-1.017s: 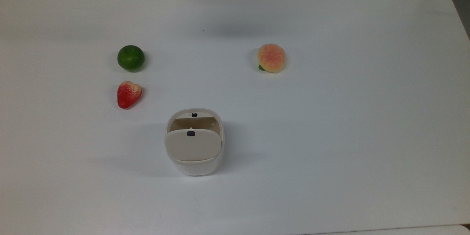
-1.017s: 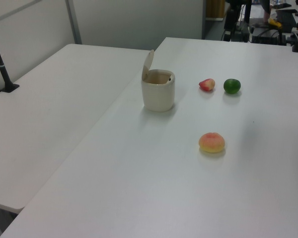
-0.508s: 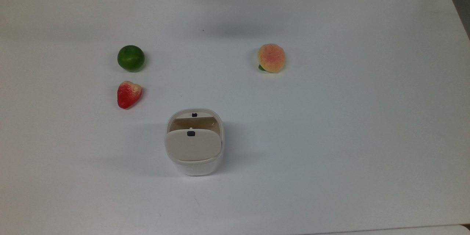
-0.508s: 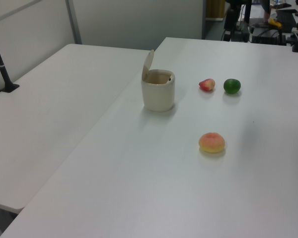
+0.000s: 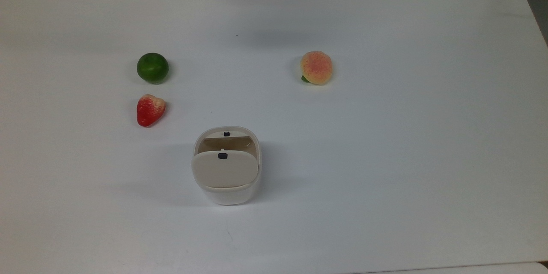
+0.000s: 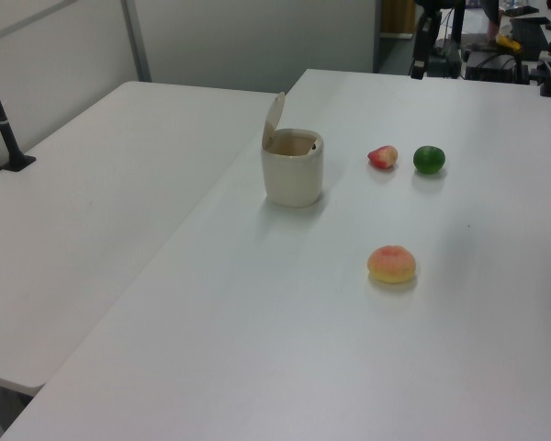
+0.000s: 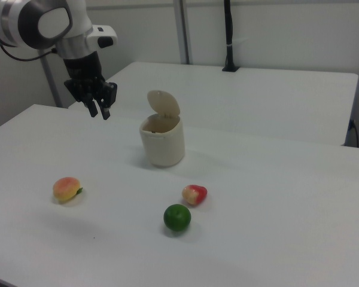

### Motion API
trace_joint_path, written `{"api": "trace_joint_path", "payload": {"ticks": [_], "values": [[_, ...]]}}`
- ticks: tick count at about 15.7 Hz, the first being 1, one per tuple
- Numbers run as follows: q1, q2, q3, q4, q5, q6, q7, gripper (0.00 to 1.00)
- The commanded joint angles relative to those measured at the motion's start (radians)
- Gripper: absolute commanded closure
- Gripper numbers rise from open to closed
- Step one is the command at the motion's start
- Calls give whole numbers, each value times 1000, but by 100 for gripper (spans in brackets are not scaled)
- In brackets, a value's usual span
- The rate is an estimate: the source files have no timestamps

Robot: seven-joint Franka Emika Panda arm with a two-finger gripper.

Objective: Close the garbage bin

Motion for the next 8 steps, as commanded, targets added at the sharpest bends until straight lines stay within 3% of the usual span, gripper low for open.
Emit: {"api": "trace_joint_path", "payload": {"ticks": [1,8], "values": [[7,-5,-8,-16,-3,44,-24,100],[5,10,-11,-13,1,136,-13,100]]}}
